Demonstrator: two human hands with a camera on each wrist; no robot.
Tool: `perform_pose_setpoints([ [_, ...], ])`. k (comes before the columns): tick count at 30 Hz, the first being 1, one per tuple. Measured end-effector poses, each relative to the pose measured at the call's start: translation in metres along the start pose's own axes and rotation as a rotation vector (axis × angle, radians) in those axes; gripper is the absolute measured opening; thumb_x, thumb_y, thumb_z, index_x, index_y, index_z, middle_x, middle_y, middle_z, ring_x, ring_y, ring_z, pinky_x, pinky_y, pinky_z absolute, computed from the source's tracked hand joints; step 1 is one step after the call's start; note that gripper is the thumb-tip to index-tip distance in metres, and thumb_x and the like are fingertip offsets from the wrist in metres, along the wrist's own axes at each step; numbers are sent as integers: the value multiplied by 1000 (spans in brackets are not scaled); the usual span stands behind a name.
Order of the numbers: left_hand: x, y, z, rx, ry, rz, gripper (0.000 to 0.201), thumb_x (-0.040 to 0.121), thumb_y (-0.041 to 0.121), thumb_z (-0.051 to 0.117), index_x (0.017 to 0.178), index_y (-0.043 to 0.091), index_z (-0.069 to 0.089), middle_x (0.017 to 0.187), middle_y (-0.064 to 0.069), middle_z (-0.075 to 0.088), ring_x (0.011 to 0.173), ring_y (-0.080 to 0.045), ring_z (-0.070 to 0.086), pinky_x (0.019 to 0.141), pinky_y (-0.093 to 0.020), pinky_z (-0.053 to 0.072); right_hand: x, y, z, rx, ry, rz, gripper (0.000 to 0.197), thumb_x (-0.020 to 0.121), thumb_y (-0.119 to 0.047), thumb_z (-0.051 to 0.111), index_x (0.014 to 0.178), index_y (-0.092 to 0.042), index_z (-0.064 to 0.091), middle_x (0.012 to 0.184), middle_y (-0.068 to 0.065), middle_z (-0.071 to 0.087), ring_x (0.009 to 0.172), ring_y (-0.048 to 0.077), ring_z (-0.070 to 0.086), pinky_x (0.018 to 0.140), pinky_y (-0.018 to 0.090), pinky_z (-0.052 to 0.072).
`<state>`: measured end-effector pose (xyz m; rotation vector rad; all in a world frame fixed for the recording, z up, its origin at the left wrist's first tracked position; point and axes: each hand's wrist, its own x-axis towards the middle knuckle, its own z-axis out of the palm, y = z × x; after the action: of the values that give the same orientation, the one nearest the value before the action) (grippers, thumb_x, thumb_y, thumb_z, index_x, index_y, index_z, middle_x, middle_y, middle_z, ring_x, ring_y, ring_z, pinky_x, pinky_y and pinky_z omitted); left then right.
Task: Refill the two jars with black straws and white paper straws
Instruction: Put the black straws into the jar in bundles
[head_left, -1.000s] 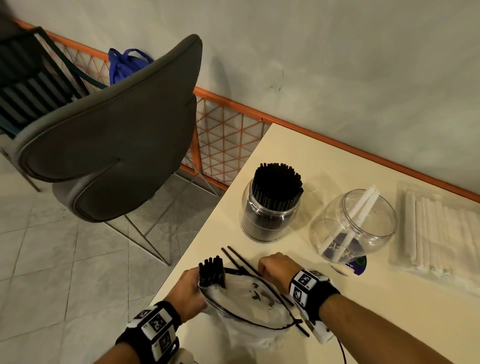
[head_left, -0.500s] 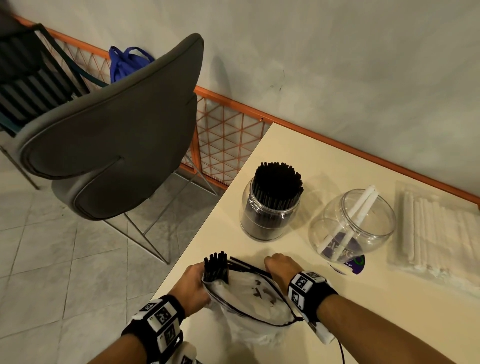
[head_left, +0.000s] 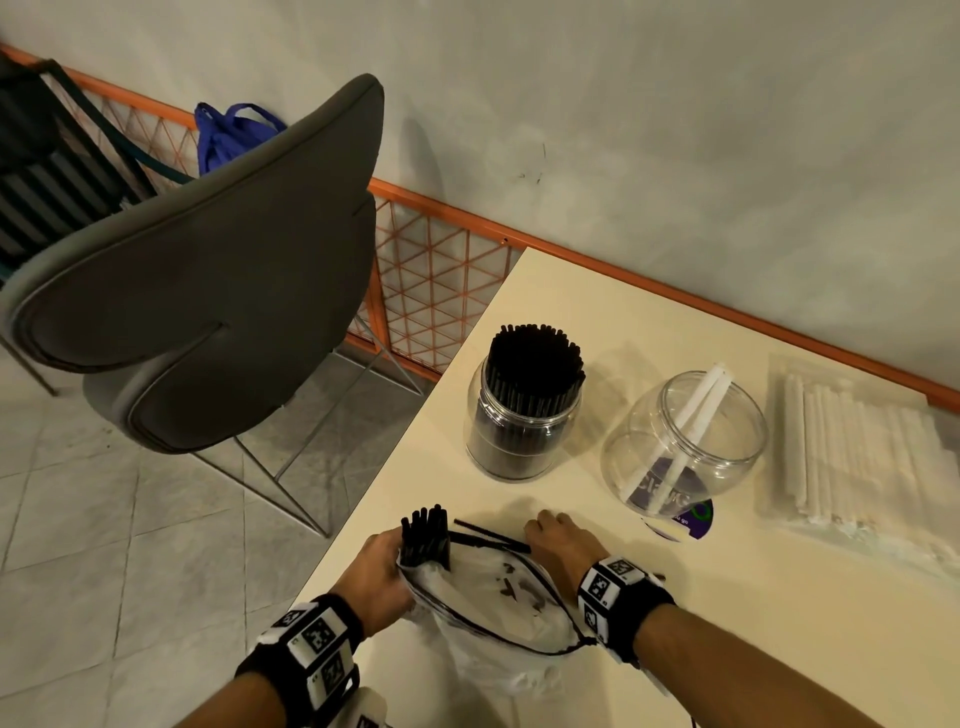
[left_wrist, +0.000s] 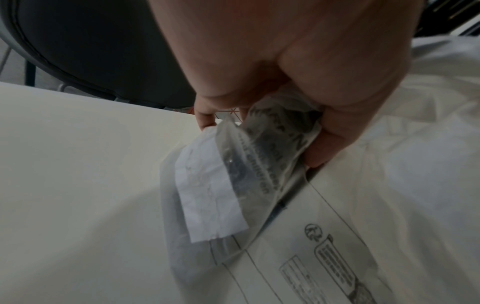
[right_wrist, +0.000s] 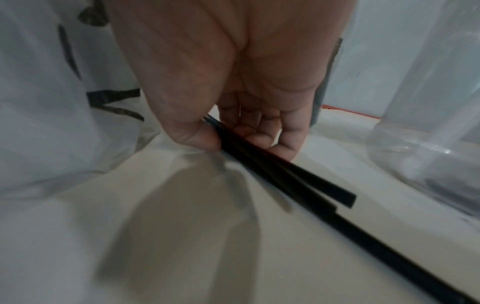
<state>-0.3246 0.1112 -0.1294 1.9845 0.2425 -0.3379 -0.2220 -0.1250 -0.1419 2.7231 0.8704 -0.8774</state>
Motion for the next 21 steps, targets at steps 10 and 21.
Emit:
perform_pose_setpoints([
  [10,3,-6,1,-12,-10,7,28,66,40,55,86,26,69,86,6,72,86,-14,67,80,-42,55,-12,8,6,58,62,43,30,100,-11,39,130,-7,41,131,16,40,111,36,49,86,45,46],
  [21,-2,12,-2,-151,-53,-5,33,54,36,58,83,48,68,86,20,71,93,-23,63,92,-47,52,-64,18,-43,1100,596,4,37,93,-48,55,68,-21,57,50,-6,48,45,9,42,48,26,39],
])
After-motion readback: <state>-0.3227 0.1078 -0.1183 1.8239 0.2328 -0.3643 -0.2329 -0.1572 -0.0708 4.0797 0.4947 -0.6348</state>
